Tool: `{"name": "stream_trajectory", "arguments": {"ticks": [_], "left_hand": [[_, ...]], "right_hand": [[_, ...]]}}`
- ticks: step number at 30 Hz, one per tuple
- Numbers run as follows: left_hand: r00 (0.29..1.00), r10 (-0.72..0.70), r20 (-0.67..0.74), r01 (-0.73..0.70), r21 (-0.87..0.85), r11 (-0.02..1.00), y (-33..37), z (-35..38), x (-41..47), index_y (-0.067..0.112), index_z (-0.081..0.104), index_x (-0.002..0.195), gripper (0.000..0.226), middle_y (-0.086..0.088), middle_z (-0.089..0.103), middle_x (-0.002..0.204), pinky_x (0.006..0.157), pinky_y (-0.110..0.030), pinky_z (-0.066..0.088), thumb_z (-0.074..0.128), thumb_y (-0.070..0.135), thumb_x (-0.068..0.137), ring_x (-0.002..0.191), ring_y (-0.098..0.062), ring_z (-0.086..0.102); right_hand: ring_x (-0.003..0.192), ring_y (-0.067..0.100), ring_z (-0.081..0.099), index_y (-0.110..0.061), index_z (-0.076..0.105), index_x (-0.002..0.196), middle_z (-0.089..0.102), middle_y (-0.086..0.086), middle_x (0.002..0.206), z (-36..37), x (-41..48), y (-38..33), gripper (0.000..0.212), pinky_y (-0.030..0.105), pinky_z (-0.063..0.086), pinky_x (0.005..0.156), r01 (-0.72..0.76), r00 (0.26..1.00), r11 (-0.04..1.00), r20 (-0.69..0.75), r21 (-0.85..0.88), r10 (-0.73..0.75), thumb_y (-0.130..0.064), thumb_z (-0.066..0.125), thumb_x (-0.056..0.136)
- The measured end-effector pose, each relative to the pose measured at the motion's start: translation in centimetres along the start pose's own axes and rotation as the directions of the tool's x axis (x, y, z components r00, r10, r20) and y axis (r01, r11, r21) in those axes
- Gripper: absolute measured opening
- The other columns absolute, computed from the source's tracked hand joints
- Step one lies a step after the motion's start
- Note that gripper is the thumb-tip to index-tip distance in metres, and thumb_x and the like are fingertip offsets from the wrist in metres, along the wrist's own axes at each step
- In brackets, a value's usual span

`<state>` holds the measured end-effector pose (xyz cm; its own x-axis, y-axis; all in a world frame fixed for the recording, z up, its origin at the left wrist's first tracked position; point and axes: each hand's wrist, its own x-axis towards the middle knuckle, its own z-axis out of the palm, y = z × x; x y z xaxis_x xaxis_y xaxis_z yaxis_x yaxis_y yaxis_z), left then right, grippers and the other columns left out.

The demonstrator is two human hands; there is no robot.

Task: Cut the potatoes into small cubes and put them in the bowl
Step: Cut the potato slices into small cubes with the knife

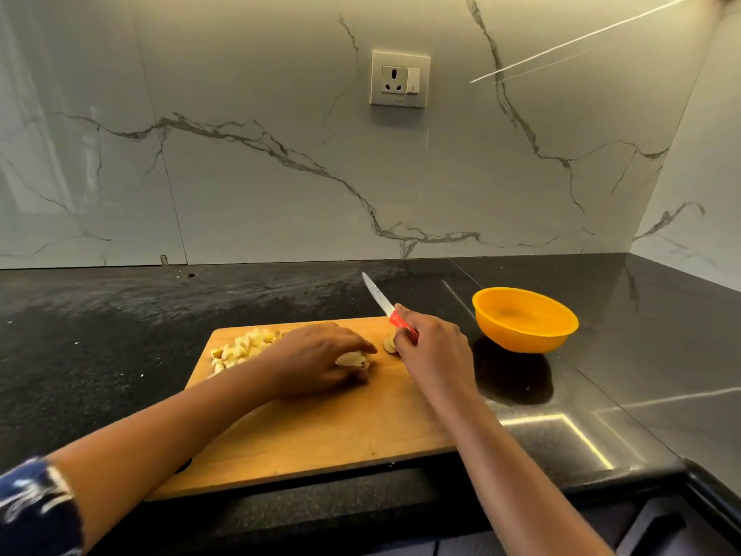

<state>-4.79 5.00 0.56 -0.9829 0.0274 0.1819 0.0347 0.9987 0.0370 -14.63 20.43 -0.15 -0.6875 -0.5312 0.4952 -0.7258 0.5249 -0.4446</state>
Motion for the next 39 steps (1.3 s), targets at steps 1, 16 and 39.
{"name": "stream_trajectory", "arguments": {"ticks": [1, 16, 39], "left_hand": [[1.0, 0.015, 0.001, -0.015, -0.02, 1.0, -0.1, 0.1, 0.4, 0.03, 0.055, 0.129, 0.035, 0.01, 0.055, 0.13, 0.097, -0.018, 0.038, 0.051, 0.037, 0.095, 0.118, -0.007, 0.049], [0.946, -0.15, -0.288, 0.118, -0.126, 0.985, -5.4, -2.3, -3.3, 0.018, 0.07, 0.105, 0.027, 0.001, 0.07, 0.102, 0.081, -0.023, 0.053, 0.061, 0.001, 0.086, 0.089, -0.007, 0.061], [0.928, -0.325, -0.185, 0.328, -0.015, 0.945, -5.5, -2.9, -2.7, 0.022, 0.071, 0.101, 0.015, 0.006, 0.071, 0.104, 0.106, -0.033, 0.035, 0.061, 0.024, 0.089, 0.085, -0.002, 0.061]], "right_hand": [[0.102, 0.017, 0.061, -0.028, 0.048, 0.137, 0.067, -0.001, 0.114, -0.1, 0.0, 0.4, 0.043, 0.035, 0.05, 0.086, -0.002, 1.0, 1.0, -0.004, -0.012, 0.002, -0.029, 0.053, 0.094], [0.099, 0.013, 0.063, -0.027, 0.048, 0.137, 0.067, -0.001, 0.115, 0.2, -0.4, 0.7, 0.043, 0.028, 0.05, 0.083, 0.028, 1.0, 1.0, 0.003, 0.015, -0.028, -0.031, 0.055, 0.095], [0.106, 0.012, 0.06, -0.027, 0.046, 0.138, 0.064, -0.002, 0.122, -0.3, -0.6, 0.9, 0.043, 0.023, 0.046, 0.086, -0.003, 1.0, 1.0, 0.011, 0.018, 0.003, -0.033, 0.053, 0.096]]}}
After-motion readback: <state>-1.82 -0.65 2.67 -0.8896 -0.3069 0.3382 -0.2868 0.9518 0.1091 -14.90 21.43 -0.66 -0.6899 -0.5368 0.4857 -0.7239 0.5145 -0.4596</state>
